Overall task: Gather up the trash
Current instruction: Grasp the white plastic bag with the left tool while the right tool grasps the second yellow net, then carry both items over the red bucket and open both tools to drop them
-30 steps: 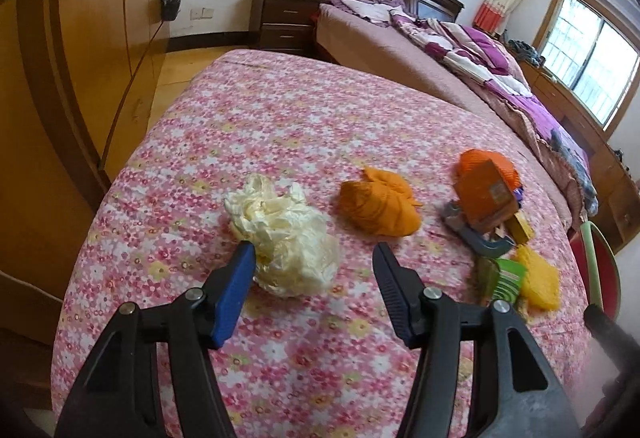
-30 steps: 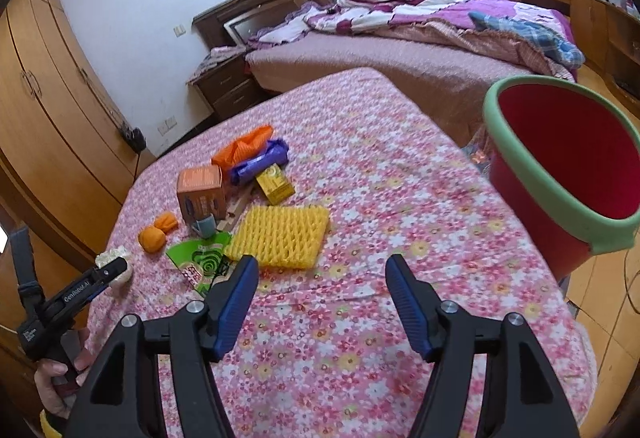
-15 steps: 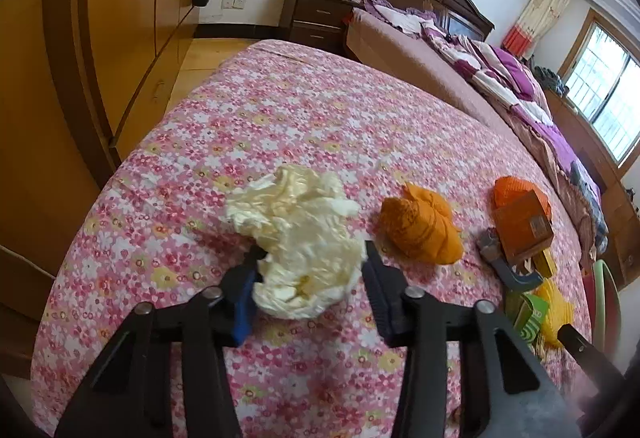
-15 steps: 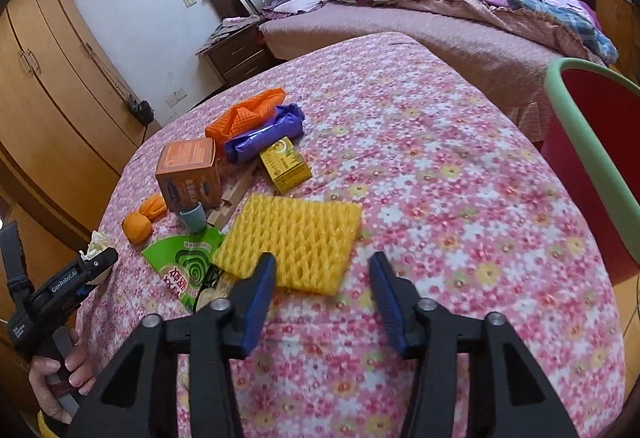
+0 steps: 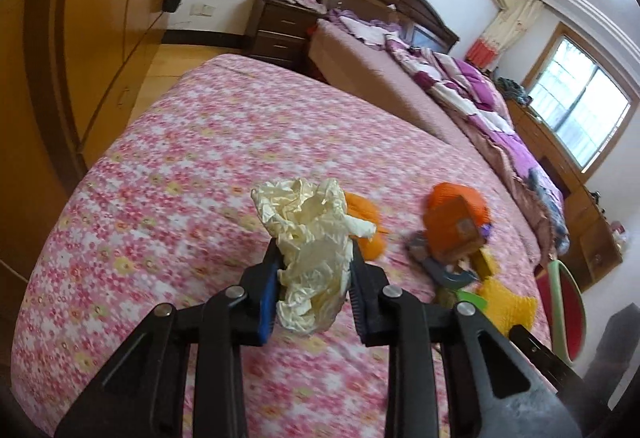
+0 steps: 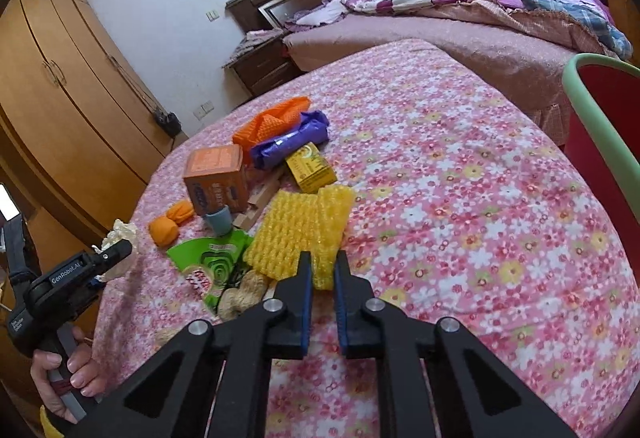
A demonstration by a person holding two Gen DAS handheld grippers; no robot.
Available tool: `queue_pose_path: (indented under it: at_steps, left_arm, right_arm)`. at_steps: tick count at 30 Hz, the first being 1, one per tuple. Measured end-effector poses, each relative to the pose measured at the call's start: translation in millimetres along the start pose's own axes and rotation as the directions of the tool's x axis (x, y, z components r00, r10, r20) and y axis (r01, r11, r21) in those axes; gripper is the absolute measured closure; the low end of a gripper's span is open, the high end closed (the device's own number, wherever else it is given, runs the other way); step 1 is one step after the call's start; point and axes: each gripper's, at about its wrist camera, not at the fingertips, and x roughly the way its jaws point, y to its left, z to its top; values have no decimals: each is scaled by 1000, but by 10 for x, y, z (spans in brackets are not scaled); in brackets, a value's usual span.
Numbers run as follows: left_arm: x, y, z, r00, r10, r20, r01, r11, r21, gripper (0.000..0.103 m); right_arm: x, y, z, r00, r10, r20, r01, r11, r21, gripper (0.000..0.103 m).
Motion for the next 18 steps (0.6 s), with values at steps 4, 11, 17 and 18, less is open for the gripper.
queue_pose_path:
  at_steps: [4,11,17,18]
  left_arm:
    - [-131,-163,-38,999,-32,7,32,999,32,73]
    - [-417,-416,-122,995,-96,25,94,993,73,73]
    - [-660,-647,-147,987,-159,32,154,981,120,73]
    - [-692,-698,-154,985,-166,35,161,978,133,73]
  right_arm:
    - [-175,22,-11,999,-4,37,4,1000,-1,92]
    - [-533,19,-14,995,-8,102,6,1000,20,92]
    - [-859,-17,-27,985,-49,165,45,999,28,92]
    - [-899,-23,-24,983,-61,173,57,998,28,92]
